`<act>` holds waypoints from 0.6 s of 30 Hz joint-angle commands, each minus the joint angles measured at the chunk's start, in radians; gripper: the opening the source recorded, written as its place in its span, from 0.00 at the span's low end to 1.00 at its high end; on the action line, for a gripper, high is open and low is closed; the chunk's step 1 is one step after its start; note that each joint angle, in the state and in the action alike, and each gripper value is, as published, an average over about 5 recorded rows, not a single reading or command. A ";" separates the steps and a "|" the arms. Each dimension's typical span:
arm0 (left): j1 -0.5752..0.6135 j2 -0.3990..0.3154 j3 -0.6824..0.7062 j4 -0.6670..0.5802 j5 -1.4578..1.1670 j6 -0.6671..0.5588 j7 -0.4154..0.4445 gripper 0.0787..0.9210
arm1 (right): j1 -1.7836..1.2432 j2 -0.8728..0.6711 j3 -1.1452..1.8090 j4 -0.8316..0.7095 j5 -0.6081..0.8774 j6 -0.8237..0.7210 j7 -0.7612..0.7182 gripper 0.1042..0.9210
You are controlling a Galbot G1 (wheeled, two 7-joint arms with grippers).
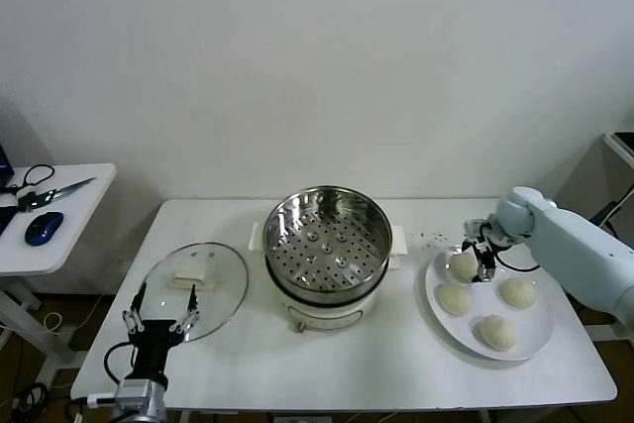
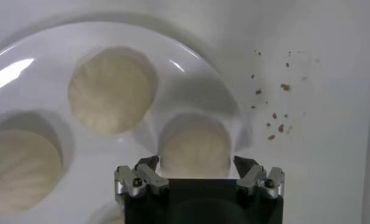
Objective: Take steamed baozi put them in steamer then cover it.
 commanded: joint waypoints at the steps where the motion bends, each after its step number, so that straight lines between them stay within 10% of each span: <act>1: 0.002 0.000 -0.001 -0.002 0.002 0.000 -0.001 0.88 | 0.005 0.017 0.001 -0.017 -0.019 0.005 -0.001 0.73; 18: 0.023 0.005 0.001 -0.017 0.002 0.003 -0.005 0.88 | 0.473 0.016 -0.325 0.100 0.087 0.315 -0.084 0.71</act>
